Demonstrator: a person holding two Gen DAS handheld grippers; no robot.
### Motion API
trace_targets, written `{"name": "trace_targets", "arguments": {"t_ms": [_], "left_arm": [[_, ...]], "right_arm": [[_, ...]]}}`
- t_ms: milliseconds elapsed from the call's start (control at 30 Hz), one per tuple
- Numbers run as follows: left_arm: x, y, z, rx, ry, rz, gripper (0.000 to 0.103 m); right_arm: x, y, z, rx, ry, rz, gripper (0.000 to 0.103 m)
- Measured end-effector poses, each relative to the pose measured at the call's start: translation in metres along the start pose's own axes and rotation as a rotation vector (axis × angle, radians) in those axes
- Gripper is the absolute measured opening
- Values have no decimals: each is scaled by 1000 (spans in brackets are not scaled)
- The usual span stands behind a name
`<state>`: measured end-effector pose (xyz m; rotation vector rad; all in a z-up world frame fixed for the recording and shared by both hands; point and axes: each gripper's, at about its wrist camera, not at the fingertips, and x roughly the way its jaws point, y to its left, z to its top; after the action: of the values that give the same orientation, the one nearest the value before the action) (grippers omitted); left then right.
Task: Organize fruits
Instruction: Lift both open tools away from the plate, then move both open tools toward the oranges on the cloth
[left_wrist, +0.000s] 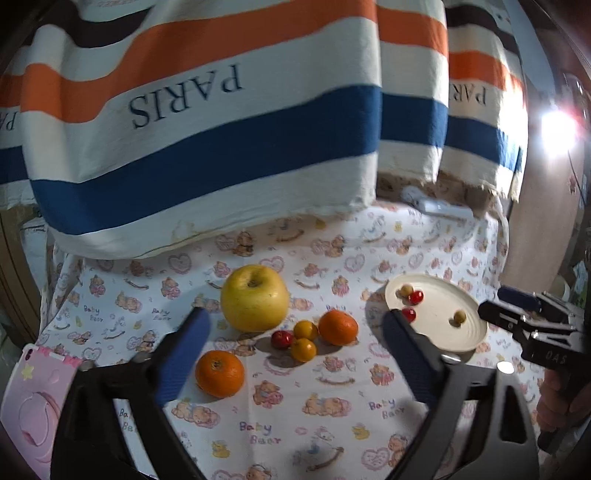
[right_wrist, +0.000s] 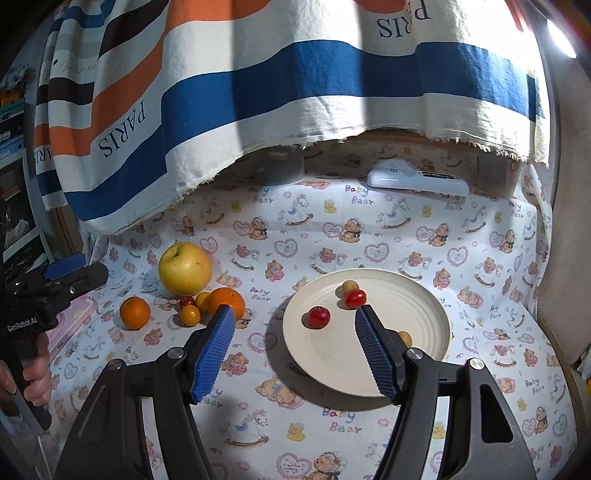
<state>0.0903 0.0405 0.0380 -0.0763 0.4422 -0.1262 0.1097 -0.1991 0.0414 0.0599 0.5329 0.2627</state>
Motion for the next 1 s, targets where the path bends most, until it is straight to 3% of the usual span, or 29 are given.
{"name": "trace_targets", "arguments": {"t_ms": [233,433,633,800,867,1000], "left_arm": [[8,18,-1,-10,-32,54,102],[28,35,-11,-56,38,69,102],[50,43,-23,-42,120,97,102],[61,56,-29,-55,145,102,102],[64,61,-31,-75,153,92,99],[75,70,-35,-107,200,87,82]], "right_arm": [[9,6,2,-15,2,-4,78],[21,13,2,-33,16,7,79],[37,17,0,-43,42,12,79],[50,17,-3,-30,64,21,79],[54,17,-5,-29,72,24,79],[58,14,-9,-17,83,29,79]]}}
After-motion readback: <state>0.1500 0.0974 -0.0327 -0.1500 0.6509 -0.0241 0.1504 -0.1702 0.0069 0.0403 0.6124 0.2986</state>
